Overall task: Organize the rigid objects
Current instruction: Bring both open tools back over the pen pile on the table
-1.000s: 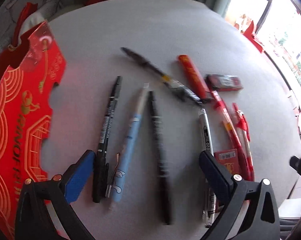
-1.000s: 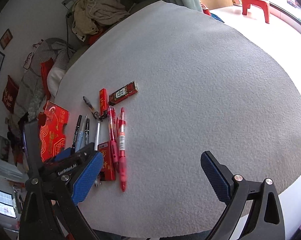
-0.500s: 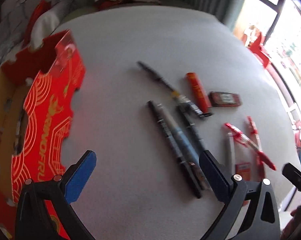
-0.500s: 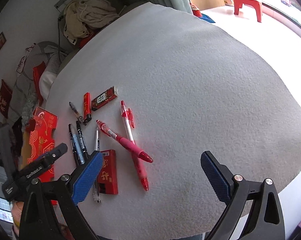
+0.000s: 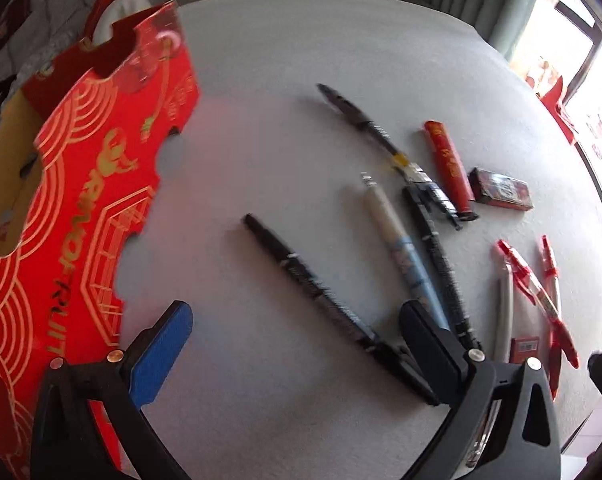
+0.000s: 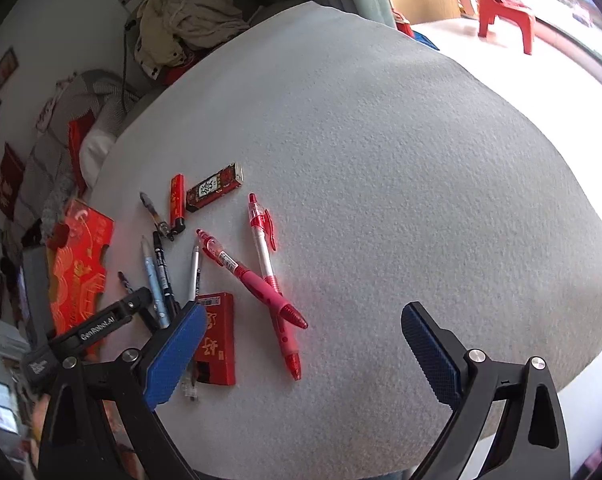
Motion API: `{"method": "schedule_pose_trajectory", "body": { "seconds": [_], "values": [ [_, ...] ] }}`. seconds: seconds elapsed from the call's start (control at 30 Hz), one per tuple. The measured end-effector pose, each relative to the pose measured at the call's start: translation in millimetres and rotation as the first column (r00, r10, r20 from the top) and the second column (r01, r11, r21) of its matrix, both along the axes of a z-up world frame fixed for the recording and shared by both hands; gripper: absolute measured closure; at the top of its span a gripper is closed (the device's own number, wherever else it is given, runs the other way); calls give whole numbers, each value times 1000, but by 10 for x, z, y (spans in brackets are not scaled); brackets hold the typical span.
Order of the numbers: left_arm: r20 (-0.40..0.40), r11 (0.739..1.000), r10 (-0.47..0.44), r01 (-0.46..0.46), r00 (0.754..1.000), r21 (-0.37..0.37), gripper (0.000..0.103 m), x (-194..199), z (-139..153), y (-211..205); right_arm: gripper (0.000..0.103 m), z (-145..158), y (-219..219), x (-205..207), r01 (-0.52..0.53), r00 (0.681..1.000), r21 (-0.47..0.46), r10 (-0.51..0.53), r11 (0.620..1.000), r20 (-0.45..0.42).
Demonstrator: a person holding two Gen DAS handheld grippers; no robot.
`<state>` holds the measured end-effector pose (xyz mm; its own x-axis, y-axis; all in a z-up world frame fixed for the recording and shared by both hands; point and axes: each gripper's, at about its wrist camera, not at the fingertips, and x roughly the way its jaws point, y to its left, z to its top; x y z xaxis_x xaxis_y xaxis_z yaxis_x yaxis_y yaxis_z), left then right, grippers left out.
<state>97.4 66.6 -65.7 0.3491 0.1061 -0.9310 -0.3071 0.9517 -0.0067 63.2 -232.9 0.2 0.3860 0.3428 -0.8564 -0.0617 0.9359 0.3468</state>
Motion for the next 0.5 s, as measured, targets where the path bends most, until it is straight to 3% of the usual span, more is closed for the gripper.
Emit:
{"method": "schedule_pose_trajectory", "body": {
  "seconds": [0.13, 0.23, 0.37, 0.5],
  "values": [
    [27, 999, 41, -41, 999, 1, 0, -39, -6, -101, 4, 42, 230, 151, -146, 985, -223, 163, 964, 59],
    [57, 999, 46, -47, 997, 14, 0, -89, -56, -216, 4, 52, 273, 239, -191, 972, -319, 224, 928, 68],
    [70, 999, 47, -48, 996, 19, 0, -301, 57, -343, 5, 63, 99, 423, -122, 986, -267, 147, 956, 75],
    [79, 999, 41, -43, 996, 22, 0, -410, 106, -393, 5, -104, 180, 538, -153, 986, -259, 164, 954, 21]
  ]
}}
